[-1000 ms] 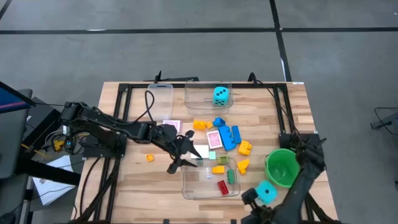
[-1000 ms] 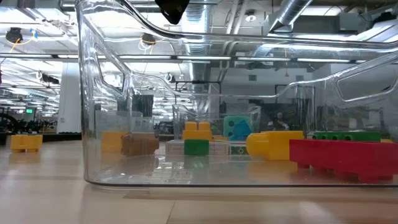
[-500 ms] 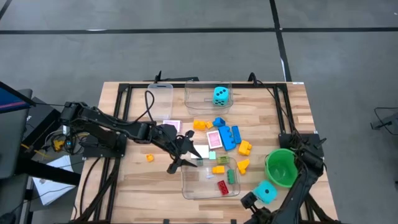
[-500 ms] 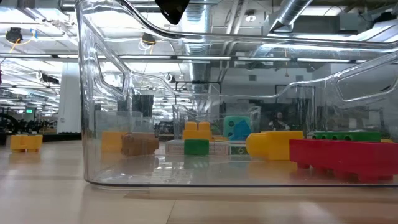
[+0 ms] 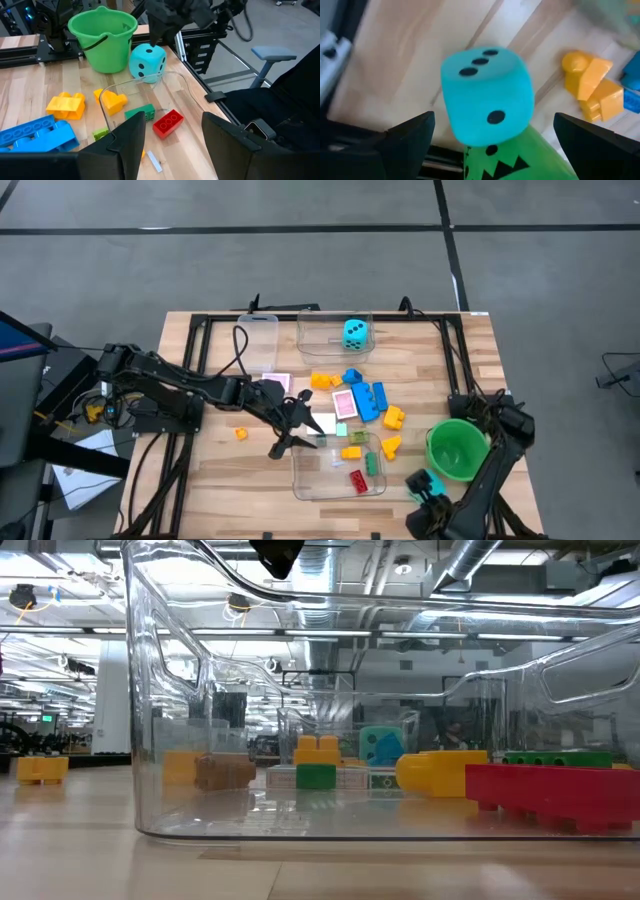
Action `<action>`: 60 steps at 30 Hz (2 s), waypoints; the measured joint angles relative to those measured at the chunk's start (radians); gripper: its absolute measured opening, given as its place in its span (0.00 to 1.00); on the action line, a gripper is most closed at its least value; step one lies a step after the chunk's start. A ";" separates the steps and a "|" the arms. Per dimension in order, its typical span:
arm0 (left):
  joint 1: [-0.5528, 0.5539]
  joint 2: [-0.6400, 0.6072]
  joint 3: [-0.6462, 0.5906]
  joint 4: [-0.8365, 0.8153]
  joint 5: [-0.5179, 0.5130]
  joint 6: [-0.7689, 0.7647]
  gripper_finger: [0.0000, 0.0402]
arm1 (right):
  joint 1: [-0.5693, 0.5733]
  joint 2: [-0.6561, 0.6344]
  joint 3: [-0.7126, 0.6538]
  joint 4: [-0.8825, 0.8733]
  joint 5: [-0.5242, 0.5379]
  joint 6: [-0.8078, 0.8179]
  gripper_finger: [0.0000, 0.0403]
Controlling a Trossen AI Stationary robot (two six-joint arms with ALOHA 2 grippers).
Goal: Pick & Place Toys
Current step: Put the light blue die into the top transparent bin
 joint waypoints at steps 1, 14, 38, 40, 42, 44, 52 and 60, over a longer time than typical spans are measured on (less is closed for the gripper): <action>0.000 0.000 0.000 0.000 0.000 0.000 0.48 | 0.005 0.005 -0.012 -0.004 -0.001 -0.011 0.99; 0.000 0.000 0.000 0.011 0.000 0.000 0.48 | 0.014 0.025 -0.057 0.024 0.051 -0.114 0.99; 0.000 0.000 0.000 0.015 0.000 0.000 0.48 | -0.033 0.024 -0.057 0.050 -0.005 0.003 0.99; 0.000 0.000 0.000 0.015 0.000 0.000 0.48 | -0.033 0.024 -0.057 0.039 -0.005 0.012 0.99; 0.000 0.000 0.000 0.015 0.000 0.000 0.48 | -0.031 0.024 -0.057 0.029 -0.005 0.012 0.99; 0.000 0.000 0.000 0.015 0.000 0.000 0.48 | -0.030 0.024 -0.057 0.025 -0.005 0.011 0.99; 0.000 0.001 0.000 0.015 0.000 0.000 0.48 | -0.030 0.015 -0.057 0.075 -0.008 0.002 0.99; 0.000 0.001 0.000 0.015 0.000 0.000 0.48 | -0.065 0.013 -0.057 0.108 -0.054 0.034 0.99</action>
